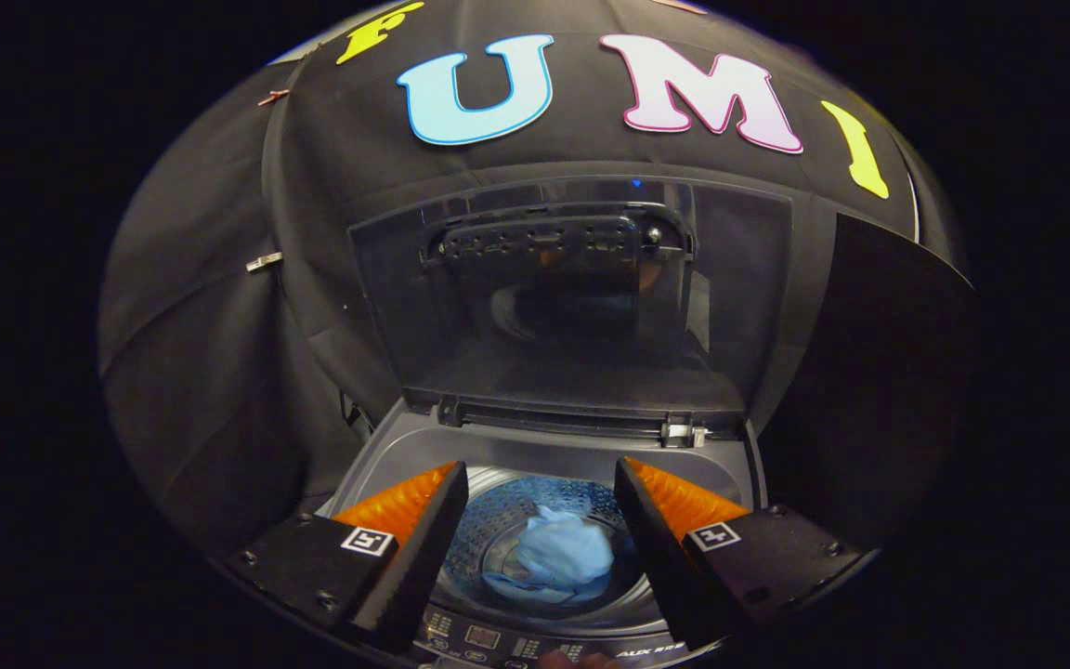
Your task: Put the clothes into the washing machine and then close the washing machine lid.
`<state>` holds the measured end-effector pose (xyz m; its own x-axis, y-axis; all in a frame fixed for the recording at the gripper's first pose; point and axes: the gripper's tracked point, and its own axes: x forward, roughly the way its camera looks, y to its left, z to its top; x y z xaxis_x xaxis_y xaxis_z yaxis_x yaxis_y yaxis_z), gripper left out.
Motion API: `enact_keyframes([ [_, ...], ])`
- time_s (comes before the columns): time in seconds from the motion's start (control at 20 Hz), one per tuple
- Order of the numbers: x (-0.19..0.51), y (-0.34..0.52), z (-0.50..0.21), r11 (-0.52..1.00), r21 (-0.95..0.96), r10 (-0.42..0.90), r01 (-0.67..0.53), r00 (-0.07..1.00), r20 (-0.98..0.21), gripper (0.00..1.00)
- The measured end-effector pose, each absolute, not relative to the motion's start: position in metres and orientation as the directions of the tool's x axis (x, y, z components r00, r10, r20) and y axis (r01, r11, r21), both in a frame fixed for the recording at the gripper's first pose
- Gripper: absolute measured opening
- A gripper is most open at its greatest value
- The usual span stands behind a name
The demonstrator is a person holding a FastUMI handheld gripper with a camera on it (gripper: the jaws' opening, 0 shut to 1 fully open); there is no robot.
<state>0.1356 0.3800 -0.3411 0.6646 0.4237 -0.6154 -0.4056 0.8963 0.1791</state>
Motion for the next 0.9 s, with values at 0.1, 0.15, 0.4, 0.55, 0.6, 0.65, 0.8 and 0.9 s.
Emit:
enact_keyframes([
  [0.1, 0.135, 0.378, -0.328, 0.895, 0.155, 0.422, -0.418, 0.684, -0.595, 0.99],
  [0.15, 0.135, 0.375, -0.321, 0.896, 0.139, 0.419, -0.422, 0.697, -0.583, 0.99],
  [0.4, 0.132, 0.374, -0.267, 0.892, 0.152, 0.441, -0.426, 0.743, -0.503, 1.0],
  [0.55, 0.129, 0.375, -0.23, 0.884, 0.128, 0.457, -0.449, 0.778, -0.432, 1.0],
  [0.6, 0.13, 0.375, -0.219, 0.883, 0.122, 0.461, -0.454, 0.786, -0.413, 0.99],
  [0.65, 0.133, 0.374, -0.208, 0.886, 0.106, 0.455, -0.452, 0.8, -0.393, 0.99],
  [0.8, 0.147, 0.376, -0.177, 0.896, 0.073, 0.436, -0.439, 0.836, -0.334, 0.99],
  [0.9, 0.16, 0.382, -0.158, 0.9, 0.053, 0.428, -0.433, 0.853, -0.297, 0.99],
])
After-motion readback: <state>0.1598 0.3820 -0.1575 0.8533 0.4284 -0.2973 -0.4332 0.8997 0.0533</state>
